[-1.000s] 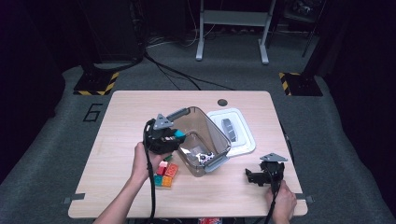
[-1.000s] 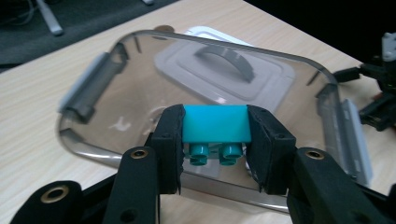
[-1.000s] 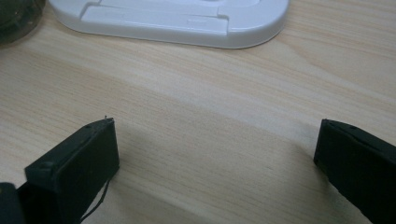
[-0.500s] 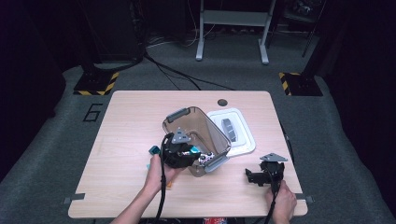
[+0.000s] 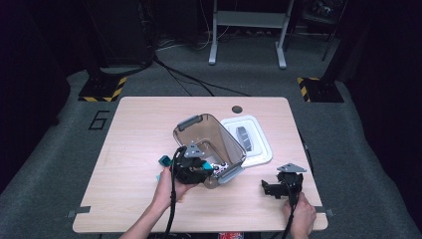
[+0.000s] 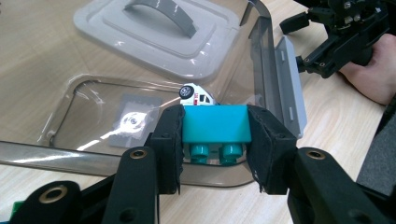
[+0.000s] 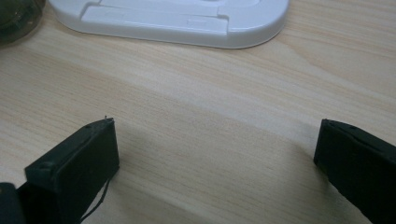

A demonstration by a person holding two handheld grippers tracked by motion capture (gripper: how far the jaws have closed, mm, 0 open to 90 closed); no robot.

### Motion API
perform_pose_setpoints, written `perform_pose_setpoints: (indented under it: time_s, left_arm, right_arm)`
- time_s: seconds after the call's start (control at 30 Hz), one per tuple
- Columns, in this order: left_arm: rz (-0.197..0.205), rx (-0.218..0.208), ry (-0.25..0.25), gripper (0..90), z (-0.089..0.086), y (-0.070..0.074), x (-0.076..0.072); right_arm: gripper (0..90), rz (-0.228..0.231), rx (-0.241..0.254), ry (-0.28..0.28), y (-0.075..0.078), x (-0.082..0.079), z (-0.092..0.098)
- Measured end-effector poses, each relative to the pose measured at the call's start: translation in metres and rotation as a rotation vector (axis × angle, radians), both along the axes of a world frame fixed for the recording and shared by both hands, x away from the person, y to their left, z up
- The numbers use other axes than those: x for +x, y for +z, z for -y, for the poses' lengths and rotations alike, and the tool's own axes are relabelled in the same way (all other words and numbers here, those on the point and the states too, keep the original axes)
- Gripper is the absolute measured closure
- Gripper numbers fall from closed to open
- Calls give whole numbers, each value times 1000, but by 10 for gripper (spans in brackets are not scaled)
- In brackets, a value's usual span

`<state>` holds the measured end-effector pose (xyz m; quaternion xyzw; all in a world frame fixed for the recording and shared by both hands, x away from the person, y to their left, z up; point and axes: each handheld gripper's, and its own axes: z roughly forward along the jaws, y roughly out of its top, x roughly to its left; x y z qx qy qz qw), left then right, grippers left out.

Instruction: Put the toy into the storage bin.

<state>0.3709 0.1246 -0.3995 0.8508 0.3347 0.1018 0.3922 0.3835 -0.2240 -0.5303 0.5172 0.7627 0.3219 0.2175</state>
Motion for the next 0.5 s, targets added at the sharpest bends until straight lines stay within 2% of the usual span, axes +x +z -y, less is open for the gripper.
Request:
perform_pose_setpoints:
  time_s: [0.13,0.2,0.33,0.5]
  left_arm:
    - [1,3,3,490,-5,3,-1]
    - [19,2,14,386,-9,5,-5]
    - [44,7,32,251,-19,9,-13]
    - [67,-5,77,159,-41,7,-21]
  right_arm:
    - [0,0,-1,1,0,0,0]
    - [0,0,0,0,0,0,0]
    - [0,-2,0,-1,0,0,0]
    - [0,-3,1,-1,0,0,0]
